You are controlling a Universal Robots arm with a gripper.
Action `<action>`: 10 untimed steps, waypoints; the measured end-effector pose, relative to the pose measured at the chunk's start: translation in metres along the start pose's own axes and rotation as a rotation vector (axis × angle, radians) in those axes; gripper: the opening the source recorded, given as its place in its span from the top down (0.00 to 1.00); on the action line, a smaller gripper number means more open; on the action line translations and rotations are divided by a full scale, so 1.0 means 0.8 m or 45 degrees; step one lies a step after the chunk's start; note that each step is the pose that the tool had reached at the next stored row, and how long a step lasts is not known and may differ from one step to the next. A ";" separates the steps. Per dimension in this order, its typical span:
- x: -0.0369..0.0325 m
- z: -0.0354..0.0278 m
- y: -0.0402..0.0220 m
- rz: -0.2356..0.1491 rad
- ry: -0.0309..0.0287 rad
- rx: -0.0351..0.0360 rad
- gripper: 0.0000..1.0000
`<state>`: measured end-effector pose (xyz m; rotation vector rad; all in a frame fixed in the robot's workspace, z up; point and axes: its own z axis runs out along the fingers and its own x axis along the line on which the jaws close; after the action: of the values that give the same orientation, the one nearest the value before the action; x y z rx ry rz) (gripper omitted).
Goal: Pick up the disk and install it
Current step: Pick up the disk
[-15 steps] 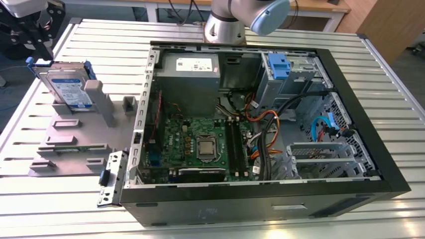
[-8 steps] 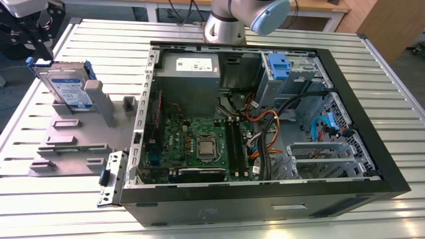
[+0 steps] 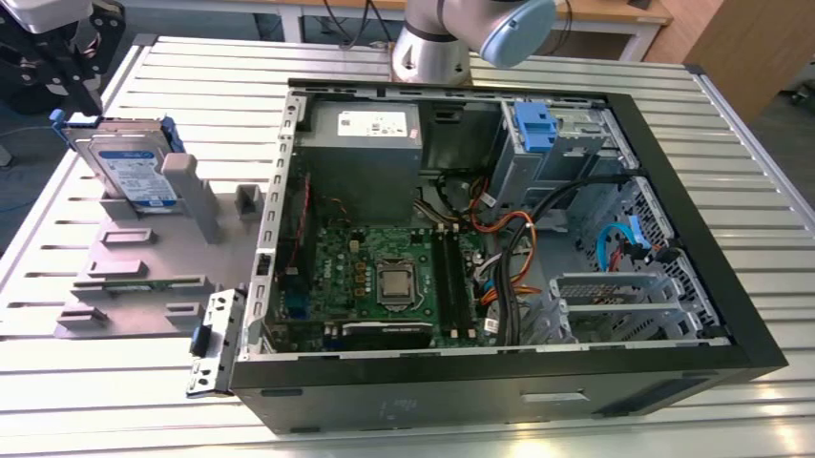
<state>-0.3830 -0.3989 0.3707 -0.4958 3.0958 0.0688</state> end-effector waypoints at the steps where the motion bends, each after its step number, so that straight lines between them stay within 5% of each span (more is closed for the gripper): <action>1: 0.0000 0.0000 0.0000 -0.001 0.0001 0.0001 0.89; 10: 0.0000 0.0000 0.0000 -0.006 0.0003 -0.0001 0.89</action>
<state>-0.3830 -0.3989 0.3707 -0.5034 3.0947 0.0688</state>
